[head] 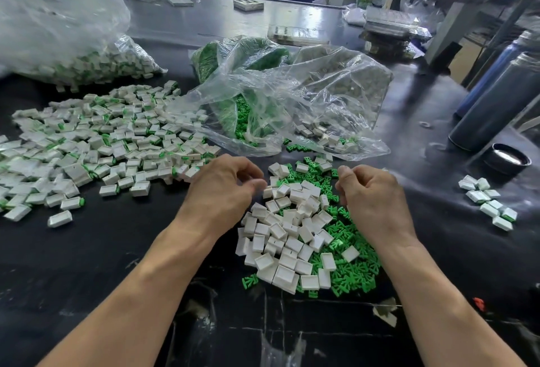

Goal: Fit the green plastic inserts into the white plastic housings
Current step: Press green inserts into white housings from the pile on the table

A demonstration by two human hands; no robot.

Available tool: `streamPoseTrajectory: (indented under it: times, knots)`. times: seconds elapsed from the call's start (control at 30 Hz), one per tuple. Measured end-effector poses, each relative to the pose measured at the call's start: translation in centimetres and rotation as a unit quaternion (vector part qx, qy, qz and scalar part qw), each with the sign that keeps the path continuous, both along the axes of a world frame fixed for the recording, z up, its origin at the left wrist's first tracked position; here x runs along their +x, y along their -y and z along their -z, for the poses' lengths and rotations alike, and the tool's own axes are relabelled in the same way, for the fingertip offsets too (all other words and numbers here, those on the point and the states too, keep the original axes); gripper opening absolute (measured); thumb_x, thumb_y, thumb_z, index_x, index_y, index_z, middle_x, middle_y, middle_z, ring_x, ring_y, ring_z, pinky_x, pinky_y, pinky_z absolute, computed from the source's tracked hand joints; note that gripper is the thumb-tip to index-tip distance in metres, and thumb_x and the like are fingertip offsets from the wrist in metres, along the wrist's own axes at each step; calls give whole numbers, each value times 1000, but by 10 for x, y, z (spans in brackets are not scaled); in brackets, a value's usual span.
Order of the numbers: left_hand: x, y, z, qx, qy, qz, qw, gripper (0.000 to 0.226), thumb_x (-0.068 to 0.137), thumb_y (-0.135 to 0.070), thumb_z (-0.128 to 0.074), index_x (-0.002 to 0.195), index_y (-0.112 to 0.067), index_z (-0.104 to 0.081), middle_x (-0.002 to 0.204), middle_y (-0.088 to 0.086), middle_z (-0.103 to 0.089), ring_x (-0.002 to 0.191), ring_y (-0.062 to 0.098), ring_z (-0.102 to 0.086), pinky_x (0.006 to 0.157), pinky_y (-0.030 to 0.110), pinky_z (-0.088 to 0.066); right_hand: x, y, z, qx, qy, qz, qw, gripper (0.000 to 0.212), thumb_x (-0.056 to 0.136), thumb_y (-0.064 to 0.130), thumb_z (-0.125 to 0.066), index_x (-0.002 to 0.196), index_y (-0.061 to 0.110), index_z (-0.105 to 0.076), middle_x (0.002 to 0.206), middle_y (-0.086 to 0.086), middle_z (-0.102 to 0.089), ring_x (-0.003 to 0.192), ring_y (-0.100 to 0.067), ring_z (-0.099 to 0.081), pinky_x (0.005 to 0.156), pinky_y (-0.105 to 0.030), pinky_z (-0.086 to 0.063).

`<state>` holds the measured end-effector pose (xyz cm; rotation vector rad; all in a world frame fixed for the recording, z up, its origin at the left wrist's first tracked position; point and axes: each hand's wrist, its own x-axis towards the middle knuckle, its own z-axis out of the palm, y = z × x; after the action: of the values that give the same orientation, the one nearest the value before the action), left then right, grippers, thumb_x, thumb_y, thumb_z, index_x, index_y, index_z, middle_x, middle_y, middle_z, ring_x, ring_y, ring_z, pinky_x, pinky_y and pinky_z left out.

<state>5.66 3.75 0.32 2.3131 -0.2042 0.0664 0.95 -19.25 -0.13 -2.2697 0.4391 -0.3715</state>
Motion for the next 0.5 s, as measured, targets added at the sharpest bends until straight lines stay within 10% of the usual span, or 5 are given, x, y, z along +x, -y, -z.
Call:
streamPoseTrajectory:
  times: [0.27,0.5]
  knots:
    - [-2,11,10,6,-6,20,1000,11,83,-36,-83,85,-36,-72,90,-19,-64,79,-6,-57,66,13,-38,1,17,-1,-69,-66,-11,995,12,92,38,-76,80,37,-75,74,22,-65,76,-2,-62,77,-32,-55]
    - [-7,12,4,-135,19,32,990,9,91,-27,-77,94,-29,-68,87,-13,-71,80,-3,-67,68,12,-52,1,11,-4,-111,-115,-30,987,4,89,40,-79,86,40,-75,93,19,-71,94,-13,-67,93,-40,-57]
